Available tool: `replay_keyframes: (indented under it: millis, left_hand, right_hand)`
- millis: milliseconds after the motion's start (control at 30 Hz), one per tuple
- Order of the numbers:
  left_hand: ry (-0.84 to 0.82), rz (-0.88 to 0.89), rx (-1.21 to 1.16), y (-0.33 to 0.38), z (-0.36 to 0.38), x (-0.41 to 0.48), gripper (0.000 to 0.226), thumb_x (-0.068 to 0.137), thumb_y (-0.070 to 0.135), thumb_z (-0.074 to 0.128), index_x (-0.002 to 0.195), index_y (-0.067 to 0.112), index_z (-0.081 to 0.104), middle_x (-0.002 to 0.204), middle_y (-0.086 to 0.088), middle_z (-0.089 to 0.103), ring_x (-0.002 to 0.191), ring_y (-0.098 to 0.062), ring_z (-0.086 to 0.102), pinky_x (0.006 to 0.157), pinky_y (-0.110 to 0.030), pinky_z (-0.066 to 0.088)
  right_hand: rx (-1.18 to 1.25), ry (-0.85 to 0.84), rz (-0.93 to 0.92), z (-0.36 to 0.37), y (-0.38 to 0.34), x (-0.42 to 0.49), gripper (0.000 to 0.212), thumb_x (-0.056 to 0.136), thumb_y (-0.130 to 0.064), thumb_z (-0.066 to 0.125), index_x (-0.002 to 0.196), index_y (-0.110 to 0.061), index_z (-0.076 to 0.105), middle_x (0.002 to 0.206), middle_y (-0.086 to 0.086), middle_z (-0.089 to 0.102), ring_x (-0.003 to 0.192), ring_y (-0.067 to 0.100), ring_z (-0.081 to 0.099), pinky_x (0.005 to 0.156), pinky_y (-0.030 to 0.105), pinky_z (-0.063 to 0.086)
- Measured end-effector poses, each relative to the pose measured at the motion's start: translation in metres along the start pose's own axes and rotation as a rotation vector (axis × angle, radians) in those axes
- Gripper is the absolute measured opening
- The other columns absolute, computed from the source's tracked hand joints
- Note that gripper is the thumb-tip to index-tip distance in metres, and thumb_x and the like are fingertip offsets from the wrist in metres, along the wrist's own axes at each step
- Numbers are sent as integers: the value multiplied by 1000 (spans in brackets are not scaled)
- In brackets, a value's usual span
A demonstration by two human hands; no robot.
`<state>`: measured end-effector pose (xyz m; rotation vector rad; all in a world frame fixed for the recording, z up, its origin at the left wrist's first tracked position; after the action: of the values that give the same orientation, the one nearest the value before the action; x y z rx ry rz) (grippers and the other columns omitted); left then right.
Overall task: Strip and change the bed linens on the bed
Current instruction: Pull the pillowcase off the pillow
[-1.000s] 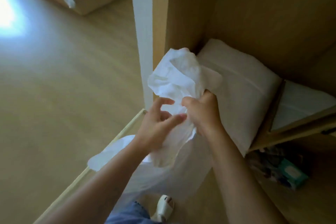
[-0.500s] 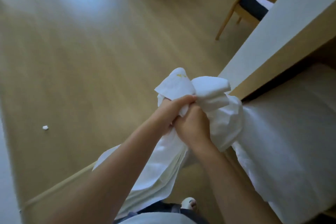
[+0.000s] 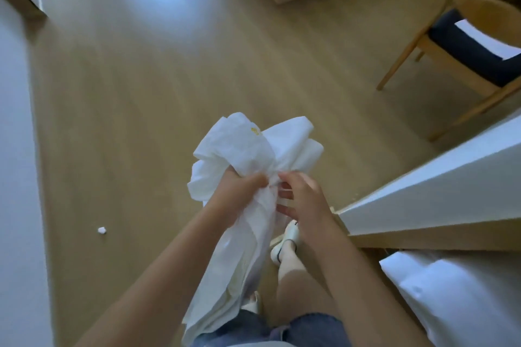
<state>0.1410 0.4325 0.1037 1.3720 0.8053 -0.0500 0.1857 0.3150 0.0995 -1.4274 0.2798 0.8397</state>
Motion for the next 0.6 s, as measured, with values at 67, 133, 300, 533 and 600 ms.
replay_keyframes:
  millis: [67,133,300,533,600]
  left_hand:
    - [-21,-18,72,9,2,19,27,66,9,61,90,20,64,78,3,73,78,-16,70,66,-29,56]
    - [-13,-29,136,23,10,44,39,58,16,57,95,22,65,89,-2,73,87,-20,69,76,-36,57]
    - [34,-99,91,82,41,121,47,66,12,66,113,14,61,102,-9,70,96,-27,67,87,-44,54]
    - [11,-106,-101,172,81,244,34,83,38,68,114,26,64,106,6,71,98,-10,67,84,-27,53]
    - [25,-107,-106,197,90,285,28,81,32,72,107,23,67,98,4,73,88,-8,69,67,-19,52]
  right_hand:
    - [15,56,84,2,-19,39,42,78,-41,71,104,-12,56,96,4,69,83,19,69,59,27,54]
    - [14,-10,110,7,-39,76,43,76,-42,74,106,-14,61,86,-1,74,73,14,71,49,21,51]
    - [-40,112,-34,-1,-109,171,22,89,-20,61,109,-12,60,86,-5,69,60,-3,65,44,12,45]
    - [-238,94,-156,-8,-223,280,23,93,-23,54,115,-14,54,92,-3,66,90,18,65,84,37,52]
    - [-238,68,-185,-7,-254,311,21,93,-24,55,112,-15,55,92,-1,67,89,18,65,85,40,53]
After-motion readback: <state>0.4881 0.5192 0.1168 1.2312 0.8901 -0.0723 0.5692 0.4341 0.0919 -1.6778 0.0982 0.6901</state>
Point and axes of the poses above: each hand's wrist, its own x-axis towards the middle knuckle, its own z-axis out of the palm, y = z × x, the point moved 2 cm from there along x, towards the middle knuckle
